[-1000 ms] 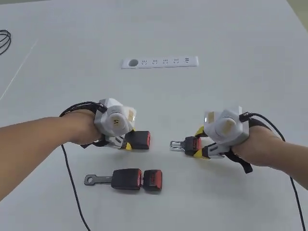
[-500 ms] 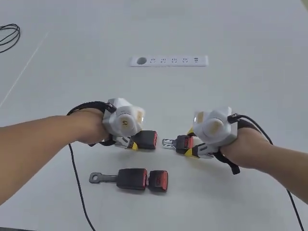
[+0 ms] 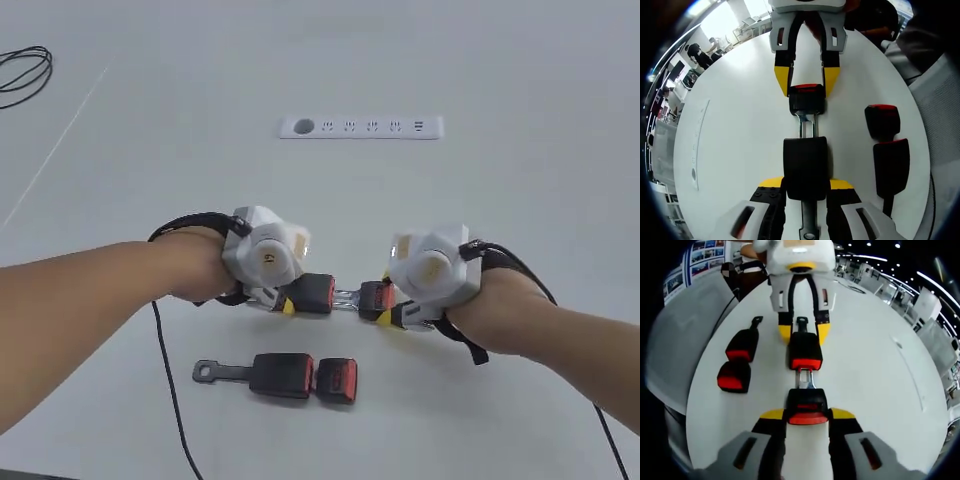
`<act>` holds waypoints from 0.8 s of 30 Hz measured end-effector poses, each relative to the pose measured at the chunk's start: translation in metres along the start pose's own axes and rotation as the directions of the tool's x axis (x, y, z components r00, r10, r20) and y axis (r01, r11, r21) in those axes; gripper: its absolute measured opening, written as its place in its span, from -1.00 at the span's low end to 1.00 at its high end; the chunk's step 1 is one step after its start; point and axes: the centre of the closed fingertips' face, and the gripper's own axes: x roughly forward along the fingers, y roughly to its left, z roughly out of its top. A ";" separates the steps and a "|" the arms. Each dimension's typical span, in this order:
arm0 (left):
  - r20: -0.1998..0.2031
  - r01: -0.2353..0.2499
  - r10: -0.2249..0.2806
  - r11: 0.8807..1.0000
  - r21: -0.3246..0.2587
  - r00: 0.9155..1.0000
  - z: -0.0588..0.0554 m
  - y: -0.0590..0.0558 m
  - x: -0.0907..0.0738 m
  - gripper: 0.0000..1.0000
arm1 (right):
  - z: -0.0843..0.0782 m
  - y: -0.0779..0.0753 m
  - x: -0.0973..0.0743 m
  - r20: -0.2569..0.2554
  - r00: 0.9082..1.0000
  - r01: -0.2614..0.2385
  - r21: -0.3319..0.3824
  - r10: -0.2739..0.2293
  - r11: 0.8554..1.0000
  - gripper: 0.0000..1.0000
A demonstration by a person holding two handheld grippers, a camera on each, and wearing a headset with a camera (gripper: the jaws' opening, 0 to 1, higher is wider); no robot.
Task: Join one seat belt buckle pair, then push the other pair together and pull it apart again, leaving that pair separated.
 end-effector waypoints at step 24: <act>0.004 0.002 -0.002 1.000 0.002 1.000 0.001 0.000 0.000 -0.41 | 0.014 0.000 0.009 0.041 0.999 -0.013 0.018 0.013 1.000 -0.42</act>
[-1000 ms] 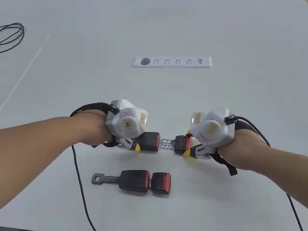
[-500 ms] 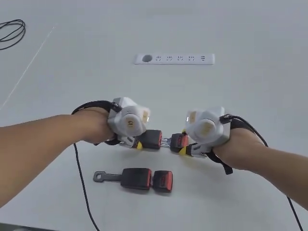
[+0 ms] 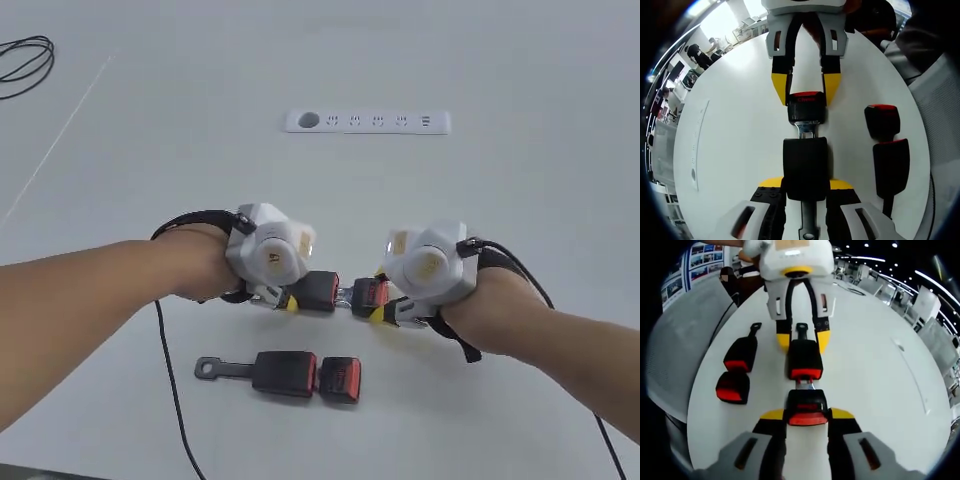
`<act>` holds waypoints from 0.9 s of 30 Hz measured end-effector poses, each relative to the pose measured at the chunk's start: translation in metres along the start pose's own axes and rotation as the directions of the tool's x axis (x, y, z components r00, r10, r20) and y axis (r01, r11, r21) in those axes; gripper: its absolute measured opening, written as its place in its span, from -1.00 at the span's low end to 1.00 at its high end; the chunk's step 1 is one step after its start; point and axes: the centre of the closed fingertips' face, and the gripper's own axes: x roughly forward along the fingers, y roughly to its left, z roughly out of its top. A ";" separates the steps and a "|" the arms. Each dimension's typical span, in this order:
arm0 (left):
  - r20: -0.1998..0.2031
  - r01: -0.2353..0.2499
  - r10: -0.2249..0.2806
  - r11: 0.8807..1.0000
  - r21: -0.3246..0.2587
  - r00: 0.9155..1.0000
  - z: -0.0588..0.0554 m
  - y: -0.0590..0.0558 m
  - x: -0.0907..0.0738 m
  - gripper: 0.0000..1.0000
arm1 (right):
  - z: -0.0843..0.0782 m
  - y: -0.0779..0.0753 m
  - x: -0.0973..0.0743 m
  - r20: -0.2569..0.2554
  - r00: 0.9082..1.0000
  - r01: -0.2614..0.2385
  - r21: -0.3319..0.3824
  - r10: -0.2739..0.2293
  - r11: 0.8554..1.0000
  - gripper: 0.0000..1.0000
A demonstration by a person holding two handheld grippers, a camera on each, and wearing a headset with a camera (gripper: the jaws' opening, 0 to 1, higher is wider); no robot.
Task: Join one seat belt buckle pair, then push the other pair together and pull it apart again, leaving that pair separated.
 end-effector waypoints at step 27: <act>0.004 -0.003 0.003 1.000 -0.020 1.000 -0.006 0.001 0.001 -0.40 | 0.009 0.000 0.009 -0.003 1.000 -0.004 -0.010 0.004 1.000 -0.44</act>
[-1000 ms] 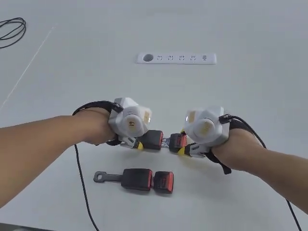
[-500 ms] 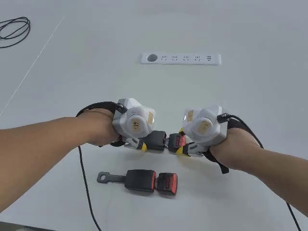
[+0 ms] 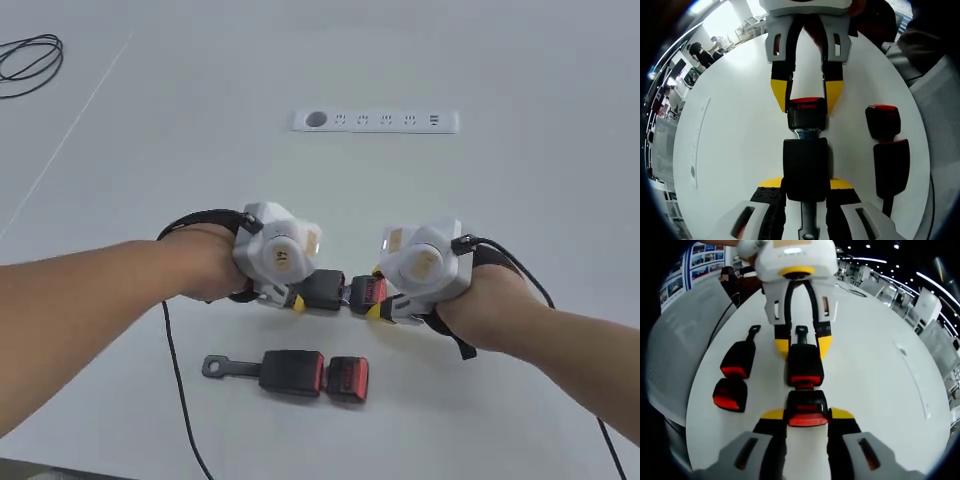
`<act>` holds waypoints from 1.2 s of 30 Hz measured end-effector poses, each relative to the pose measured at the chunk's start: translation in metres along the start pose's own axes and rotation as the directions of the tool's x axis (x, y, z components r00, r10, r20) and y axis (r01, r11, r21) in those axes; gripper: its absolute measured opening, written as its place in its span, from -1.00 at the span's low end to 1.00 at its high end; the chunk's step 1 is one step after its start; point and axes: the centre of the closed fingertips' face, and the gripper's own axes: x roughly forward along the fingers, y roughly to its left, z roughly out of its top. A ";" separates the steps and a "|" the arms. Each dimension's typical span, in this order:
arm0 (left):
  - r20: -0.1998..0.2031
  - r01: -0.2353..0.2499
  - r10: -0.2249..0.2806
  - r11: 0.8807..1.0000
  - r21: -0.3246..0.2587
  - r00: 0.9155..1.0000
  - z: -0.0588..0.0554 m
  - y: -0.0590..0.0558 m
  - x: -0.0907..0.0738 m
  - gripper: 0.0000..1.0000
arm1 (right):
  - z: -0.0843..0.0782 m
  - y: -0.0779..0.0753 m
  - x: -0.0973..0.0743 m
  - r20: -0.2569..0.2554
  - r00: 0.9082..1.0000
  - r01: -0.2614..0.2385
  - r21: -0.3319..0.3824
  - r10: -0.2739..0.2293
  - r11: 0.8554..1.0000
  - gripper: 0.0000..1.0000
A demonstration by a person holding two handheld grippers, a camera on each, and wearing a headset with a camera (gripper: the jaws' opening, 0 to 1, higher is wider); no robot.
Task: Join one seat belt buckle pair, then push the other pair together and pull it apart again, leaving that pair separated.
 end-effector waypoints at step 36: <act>0.010 -0.008 0.009 0.999 -0.040 1.000 0.000 -0.002 -0.002 -0.36 | -0.112 0.000 -0.083 -0.038 0.997 0.073 0.101 -0.069 0.992 -0.38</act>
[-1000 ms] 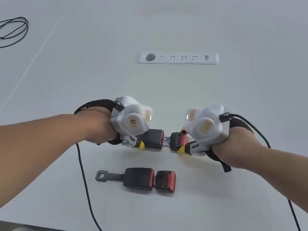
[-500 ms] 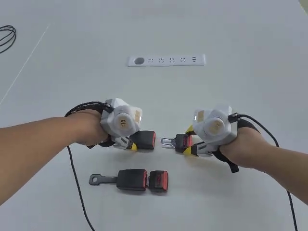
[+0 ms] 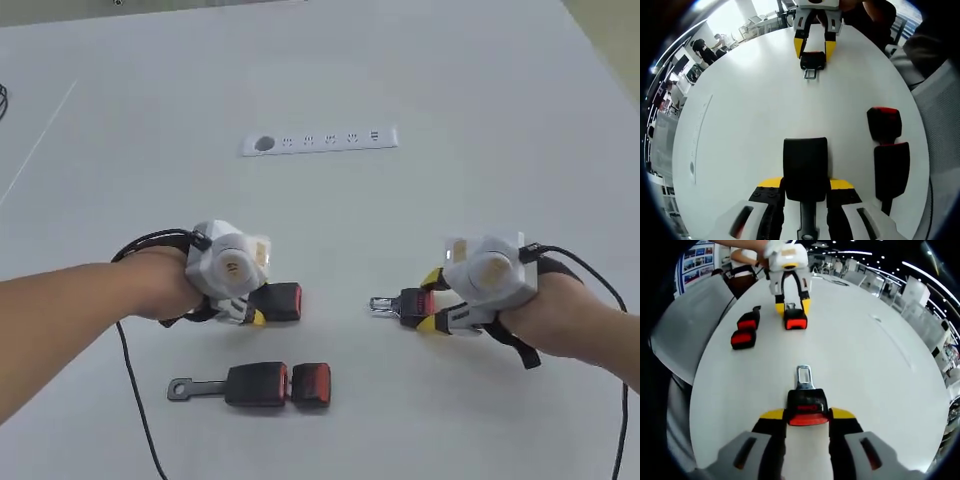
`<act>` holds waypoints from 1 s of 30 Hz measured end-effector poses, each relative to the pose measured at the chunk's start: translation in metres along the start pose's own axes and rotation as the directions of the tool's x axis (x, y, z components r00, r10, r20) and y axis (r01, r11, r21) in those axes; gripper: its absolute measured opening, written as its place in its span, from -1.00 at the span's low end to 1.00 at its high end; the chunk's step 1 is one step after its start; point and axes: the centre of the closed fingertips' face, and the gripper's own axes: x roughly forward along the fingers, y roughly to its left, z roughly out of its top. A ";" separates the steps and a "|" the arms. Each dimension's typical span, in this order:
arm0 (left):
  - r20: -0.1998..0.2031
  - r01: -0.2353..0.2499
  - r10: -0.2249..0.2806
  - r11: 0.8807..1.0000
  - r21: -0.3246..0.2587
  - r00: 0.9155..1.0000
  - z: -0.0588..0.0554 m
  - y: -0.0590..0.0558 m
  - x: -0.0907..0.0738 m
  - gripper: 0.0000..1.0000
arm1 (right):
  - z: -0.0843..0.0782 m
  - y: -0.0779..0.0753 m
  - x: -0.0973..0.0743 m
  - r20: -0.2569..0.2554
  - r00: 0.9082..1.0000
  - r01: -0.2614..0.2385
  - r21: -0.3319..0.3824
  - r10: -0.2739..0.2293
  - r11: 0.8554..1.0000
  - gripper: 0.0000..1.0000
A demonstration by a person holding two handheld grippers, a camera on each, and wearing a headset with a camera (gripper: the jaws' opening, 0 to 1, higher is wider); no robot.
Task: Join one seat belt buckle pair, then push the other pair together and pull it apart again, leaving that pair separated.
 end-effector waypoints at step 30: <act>0.062 -0.131 0.132 0.991 -0.030 0.989 0.010 0.003 -0.035 -0.25 | 0.006 -0.001 -0.035 0.004 0.995 0.096 0.075 -0.096 0.993 -0.19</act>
